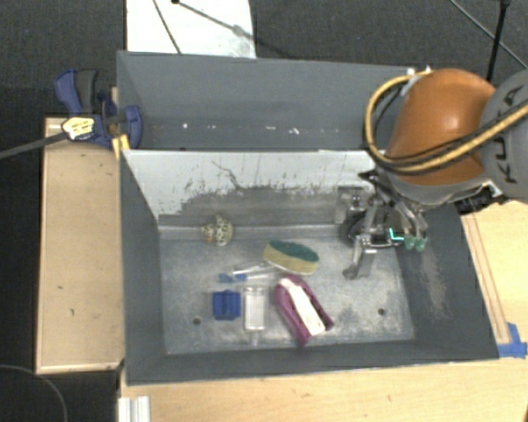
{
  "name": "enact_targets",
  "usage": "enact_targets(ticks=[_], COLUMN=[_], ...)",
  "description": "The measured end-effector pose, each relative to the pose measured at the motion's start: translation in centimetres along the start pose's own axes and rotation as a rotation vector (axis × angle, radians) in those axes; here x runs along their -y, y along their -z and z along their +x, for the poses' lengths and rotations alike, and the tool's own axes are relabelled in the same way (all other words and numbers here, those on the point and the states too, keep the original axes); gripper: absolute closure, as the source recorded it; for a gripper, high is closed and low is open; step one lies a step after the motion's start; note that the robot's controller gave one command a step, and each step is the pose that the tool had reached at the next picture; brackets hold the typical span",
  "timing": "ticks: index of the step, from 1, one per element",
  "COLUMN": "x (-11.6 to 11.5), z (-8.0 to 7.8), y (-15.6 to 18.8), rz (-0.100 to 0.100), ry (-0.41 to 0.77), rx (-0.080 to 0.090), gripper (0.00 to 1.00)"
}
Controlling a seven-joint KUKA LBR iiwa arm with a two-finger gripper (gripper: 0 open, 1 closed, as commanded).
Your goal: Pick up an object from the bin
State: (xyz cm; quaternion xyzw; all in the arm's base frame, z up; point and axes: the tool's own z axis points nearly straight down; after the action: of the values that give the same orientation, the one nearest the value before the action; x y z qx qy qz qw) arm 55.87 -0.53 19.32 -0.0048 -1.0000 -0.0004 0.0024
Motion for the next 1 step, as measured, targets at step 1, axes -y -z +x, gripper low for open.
enact_targets(ticks=[1], x=[-3.23], z=[-0.80], y=[-9.95], rz=[-0.001], ry=[-0.087], rx=[0.001], gripper=[0.00])
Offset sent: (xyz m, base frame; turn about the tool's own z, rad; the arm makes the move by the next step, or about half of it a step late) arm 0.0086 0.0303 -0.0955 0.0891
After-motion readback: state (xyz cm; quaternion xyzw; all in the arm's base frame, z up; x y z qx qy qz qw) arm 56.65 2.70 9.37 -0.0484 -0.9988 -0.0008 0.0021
